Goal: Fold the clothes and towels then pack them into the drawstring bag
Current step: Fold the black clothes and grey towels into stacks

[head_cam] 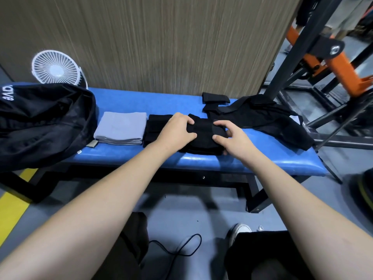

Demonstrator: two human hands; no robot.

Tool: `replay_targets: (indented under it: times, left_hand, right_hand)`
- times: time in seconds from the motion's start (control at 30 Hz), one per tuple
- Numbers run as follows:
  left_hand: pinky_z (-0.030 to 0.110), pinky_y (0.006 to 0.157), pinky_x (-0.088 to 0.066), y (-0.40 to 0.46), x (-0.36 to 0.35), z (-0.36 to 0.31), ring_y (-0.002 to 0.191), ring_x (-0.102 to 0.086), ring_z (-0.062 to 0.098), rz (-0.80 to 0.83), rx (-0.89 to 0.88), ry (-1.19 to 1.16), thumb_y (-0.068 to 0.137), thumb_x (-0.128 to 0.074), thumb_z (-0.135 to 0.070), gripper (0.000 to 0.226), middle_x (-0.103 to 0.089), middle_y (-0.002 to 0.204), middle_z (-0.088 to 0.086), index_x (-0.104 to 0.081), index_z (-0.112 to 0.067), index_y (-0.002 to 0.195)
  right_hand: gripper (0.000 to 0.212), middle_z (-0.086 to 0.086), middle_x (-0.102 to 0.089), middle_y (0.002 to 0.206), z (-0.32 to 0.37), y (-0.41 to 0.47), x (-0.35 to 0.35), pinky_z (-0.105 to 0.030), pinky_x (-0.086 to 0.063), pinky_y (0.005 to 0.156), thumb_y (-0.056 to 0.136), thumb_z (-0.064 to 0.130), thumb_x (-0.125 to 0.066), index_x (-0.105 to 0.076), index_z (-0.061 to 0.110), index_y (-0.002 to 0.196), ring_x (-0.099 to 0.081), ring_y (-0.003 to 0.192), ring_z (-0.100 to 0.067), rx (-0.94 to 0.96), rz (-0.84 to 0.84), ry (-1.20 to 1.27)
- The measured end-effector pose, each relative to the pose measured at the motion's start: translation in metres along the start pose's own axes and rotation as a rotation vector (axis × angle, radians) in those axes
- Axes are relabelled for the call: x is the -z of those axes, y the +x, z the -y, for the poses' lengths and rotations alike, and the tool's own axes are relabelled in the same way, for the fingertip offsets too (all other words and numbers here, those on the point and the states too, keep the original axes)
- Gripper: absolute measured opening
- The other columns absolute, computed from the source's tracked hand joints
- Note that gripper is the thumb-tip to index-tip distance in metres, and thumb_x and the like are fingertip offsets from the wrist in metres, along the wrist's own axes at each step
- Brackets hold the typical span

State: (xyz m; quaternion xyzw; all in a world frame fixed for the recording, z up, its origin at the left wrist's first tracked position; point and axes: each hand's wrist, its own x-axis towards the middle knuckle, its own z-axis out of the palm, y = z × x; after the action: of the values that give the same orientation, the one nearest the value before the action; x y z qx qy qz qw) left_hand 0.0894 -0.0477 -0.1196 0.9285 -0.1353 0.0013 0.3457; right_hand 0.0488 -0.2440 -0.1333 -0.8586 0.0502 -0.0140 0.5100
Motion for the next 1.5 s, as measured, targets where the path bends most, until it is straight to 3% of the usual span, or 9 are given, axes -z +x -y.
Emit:
replay_targets:
  times: [0.1,0.2,0.33,0.43,0.6,0.83,1.03,1.23,1.5]
  left_hand:
    - [0.028,0.099,-0.037,-0.002,-0.008,0.007,0.122,-0.049,0.02,0.03,-0.019,0.179,0.092,-0.066,-0.028,0.041,-0.046,0.132,0.001,-0.058,-0.013,0.129]
    - [0.035,0.108,-0.028,-0.003,-0.008,0.006,0.127,-0.041,0.023,-0.024,-0.08,0.388,0.095,-0.058,-0.035,0.041,-0.043,0.139,0.002,-0.056,-0.018,0.132]
    - [0.038,0.114,-0.021,-0.004,-0.008,0.005,0.137,-0.034,0.022,-0.073,-0.203,0.432,0.096,-0.055,-0.035,0.046,-0.036,0.151,0.0,-0.048,-0.021,0.139]
    - [0.039,0.123,-0.008,-0.006,-0.012,0.006,0.15,-0.016,0.016,0.019,-0.246,0.463,0.1,-0.048,-0.04,0.056,-0.02,0.163,-0.003,-0.034,-0.022,0.151]
    - [0.042,0.124,0.006,-0.001,-0.013,0.013,0.153,-0.003,0.011,0.177,-0.202,0.619,0.103,-0.031,-0.053,0.068,-0.008,0.167,-0.005,-0.012,-0.02,0.159]
    - [0.045,0.123,0.009,0.004,-0.014,0.023,0.153,0.009,0.012,0.292,-0.131,0.73,0.1,-0.014,-0.064,0.075,0.006,0.167,-0.004,0.005,-0.023,0.159]
    - [0.047,0.123,0.007,0.006,-0.013,0.019,0.154,0.002,0.015,0.2,-0.156,0.677,0.099,-0.022,-0.064,0.073,-0.012,0.166,-0.004,-0.015,-0.022,0.159]
    - [0.041,0.124,-0.002,0.02,-0.02,0.008,0.142,-0.029,0.013,0.008,-0.202,0.511,0.1,-0.036,-0.056,0.056,-0.045,0.146,-0.007,-0.045,-0.024,0.145]
    - [0.03,0.114,-0.019,0.077,-0.044,-0.002,0.125,-0.048,0.016,-0.086,-0.195,0.35,0.1,-0.046,-0.042,0.039,-0.056,0.127,-0.007,-0.054,-0.025,0.135]
  right_hand:
    - [0.039,0.008,-0.06,0.099,-0.006,0.004,-0.003,-0.027,-0.048,0.069,0.091,0.028,-0.066,-0.054,0.038,0.127,-0.052,0.067,-0.005,0.049,0.033,-0.176]
    - [0.04,0.014,-0.058,0.101,-0.005,0.003,-0.003,-0.023,-0.041,0.072,0.093,0.036,-0.063,-0.051,0.037,0.131,-0.051,0.075,-0.001,0.073,0.052,-0.242]
    - [0.039,0.006,-0.048,0.105,-0.009,0.008,-0.002,-0.033,-0.047,0.084,0.095,0.05,-0.053,-0.052,0.035,0.13,-0.054,0.089,-0.01,0.1,-0.081,-0.333]
    - [0.041,0.004,-0.043,0.126,-0.013,0.01,-0.002,-0.035,-0.044,0.099,0.097,0.046,-0.053,-0.053,0.031,0.135,-0.05,0.116,-0.015,0.188,-0.153,-0.367]
    - [0.054,0.002,-0.028,0.157,-0.021,0.009,-0.006,-0.043,-0.027,0.115,0.097,0.046,-0.054,-0.041,0.032,0.148,-0.028,0.143,-0.02,0.252,0.025,-0.651]
    - [0.058,0.007,-0.019,0.162,-0.027,0.01,-0.006,-0.041,-0.017,0.117,0.098,0.056,-0.043,-0.03,0.038,0.152,-0.022,0.147,-0.02,0.169,0.138,-0.741]
    - [0.053,0.01,-0.031,0.155,-0.025,0.012,-0.002,-0.04,-0.023,0.114,0.096,0.054,-0.049,-0.041,0.037,0.146,-0.031,0.139,-0.018,0.175,0.108,-0.636]
    - [0.039,0.011,-0.05,0.13,-0.023,0.024,0.012,-0.033,-0.03,0.107,0.097,0.05,-0.052,-0.057,0.032,0.131,-0.042,0.123,-0.012,0.205,-0.046,-0.497]
    - [0.035,0.008,-0.054,0.127,-0.02,0.069,0.005,-0.036,-0.031,0.108,0.096,0.046,-0.053,-0.06,0.029,0.127,-0.046,0.121,-0.016,0.242,-0.18,-0.526]
